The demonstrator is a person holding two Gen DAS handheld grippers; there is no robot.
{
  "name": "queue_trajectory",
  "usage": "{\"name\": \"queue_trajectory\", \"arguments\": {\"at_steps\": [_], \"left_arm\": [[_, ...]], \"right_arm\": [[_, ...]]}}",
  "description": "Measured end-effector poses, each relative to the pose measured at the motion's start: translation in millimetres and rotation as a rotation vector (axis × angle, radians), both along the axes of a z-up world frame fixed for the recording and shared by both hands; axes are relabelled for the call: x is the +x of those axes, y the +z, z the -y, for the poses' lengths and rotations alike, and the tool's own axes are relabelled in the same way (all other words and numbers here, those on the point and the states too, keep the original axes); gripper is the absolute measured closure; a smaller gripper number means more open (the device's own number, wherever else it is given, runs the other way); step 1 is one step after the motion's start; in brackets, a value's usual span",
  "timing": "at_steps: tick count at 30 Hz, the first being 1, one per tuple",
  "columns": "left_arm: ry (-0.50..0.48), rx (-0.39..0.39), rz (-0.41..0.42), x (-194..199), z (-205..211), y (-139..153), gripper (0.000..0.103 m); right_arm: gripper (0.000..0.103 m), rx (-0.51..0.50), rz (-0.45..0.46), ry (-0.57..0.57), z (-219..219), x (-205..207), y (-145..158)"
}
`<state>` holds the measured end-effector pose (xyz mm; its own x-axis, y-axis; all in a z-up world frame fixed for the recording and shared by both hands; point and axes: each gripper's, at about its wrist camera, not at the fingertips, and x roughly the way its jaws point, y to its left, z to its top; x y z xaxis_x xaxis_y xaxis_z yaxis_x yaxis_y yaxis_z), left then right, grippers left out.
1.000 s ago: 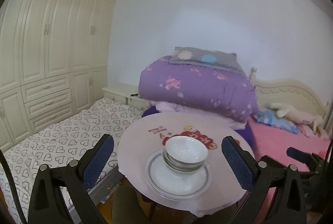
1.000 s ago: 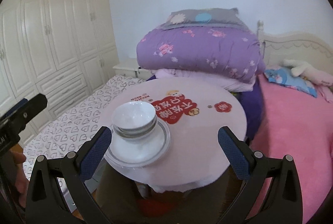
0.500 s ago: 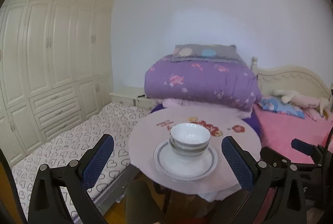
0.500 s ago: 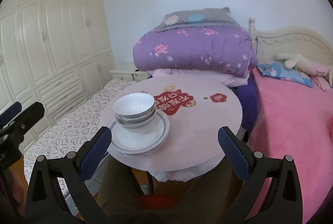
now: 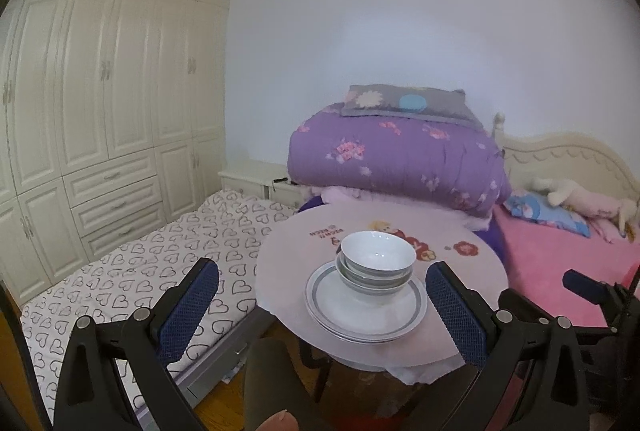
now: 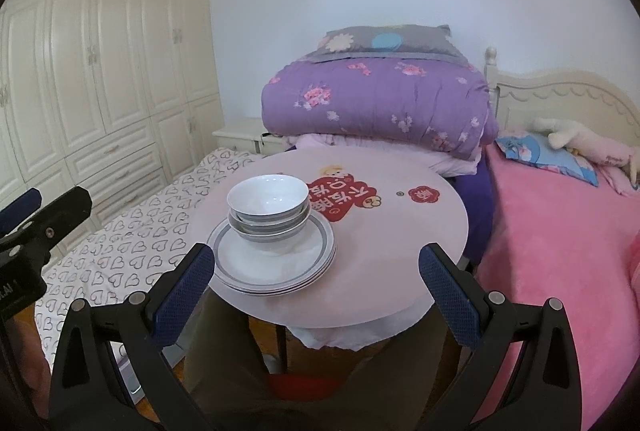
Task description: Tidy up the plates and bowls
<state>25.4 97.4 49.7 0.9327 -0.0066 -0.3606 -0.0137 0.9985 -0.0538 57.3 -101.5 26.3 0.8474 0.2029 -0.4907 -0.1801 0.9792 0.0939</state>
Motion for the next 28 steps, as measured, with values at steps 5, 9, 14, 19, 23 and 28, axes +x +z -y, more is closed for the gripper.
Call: {"name": "queue_trajectory", "arguments": {"at_steps": [5, 9, 14, 19, 23, 28], "left_arm": [[0.010, -0.002, -0.020, 7.4, -1.3, -5.6, 0.001], [0.021, 0.001, -0.037, 15.3, 0.1, -5.0, 0.001], [0.009, 0.021, -0.044, 21.4, 7.9, -3.4, 0.001], [-0.010, 0.012, -0.036, 18.5, 7.3, -3.3, 0.001], [-0.016, -0.005, -0.028, 15.1, 2.3, -4.9, 0.001], [-0.009, -0.019, -0.011, 11.0, -4.2, -6.8, 0.001]], "right_arm": [[0.000, -0.003, -0.001, 0.002, -0.7, -0.5, 0.0], [0.000, -0.005, -0.002, 0.002, -1.0, -0.7, 0.0], [0.000, -0.003, -0.004, 0.003, -0.9, 0.0, -0.4], [0.000, -0.002, -0.004, 0.002, -0.6, 0.3, -0.3], [0.000, -0.001, -0.011, 0.003, 0.0, 0.7, -2.1], [0.000, 0.001, -0.011, 0.002, 0.7, 0.6, -2.5]]}}
